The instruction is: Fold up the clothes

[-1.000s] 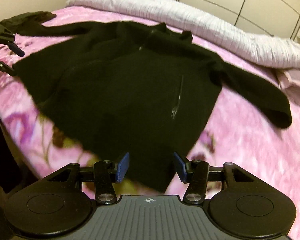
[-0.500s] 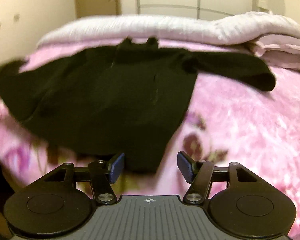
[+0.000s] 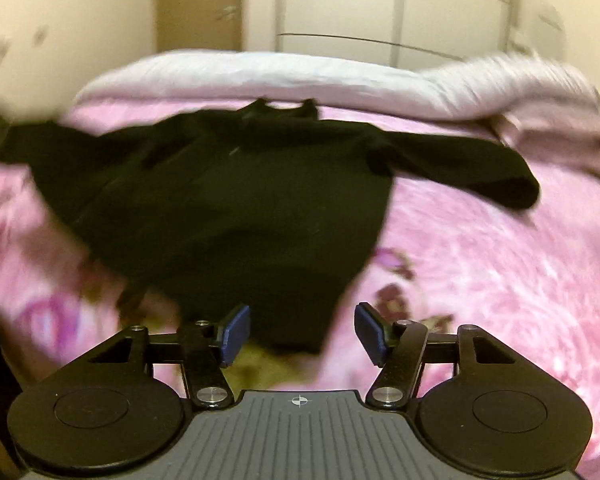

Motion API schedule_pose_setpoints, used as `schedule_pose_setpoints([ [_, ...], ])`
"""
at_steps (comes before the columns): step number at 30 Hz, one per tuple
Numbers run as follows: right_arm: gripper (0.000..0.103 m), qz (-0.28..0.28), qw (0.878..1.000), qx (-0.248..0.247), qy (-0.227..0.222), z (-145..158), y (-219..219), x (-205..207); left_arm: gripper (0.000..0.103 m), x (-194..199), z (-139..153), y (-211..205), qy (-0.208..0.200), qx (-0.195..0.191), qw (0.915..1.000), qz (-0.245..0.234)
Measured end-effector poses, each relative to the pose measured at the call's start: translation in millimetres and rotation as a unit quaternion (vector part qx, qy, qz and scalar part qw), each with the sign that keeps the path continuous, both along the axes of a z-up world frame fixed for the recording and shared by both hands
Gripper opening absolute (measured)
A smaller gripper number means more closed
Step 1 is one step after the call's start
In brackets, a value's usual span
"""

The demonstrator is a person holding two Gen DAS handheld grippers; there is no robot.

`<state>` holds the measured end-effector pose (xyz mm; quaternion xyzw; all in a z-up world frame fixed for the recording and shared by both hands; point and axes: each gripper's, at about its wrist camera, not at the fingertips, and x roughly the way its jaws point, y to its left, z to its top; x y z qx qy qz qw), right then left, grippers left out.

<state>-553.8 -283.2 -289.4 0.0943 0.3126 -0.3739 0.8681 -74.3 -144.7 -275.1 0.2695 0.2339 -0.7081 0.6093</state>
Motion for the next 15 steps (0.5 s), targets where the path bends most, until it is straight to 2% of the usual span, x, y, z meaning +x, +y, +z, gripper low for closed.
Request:
schedule_pose_setpoints([
  [6, 0.063, -0.058, 0.998, 0.009, -0.015, -23, -20, 3, 0.008, -5, 1, -6, -0.022, 0.007, 0.9996, -0.015],
  [9, 0.063, -0.066, 0.998, -0.008, -0.012, -23, -28, -2, 0.008, -2, -7, -7, -0.022, 0.021, 0.9995, -0.008],
  [13, 0.063, -0.044, 0.999, -0.009, -0.026, -12, -27, -12, 0.008, 10, -13, -13, 0.003, 0.040, 0.9992, 0.010],
  [15, 0.063, -0.013, 1.000, -0.012, -0.011, -10, -16, -11, 0.008, 15, -14, -18, 0.012, 0.046, 0.9988, 0.014],
])
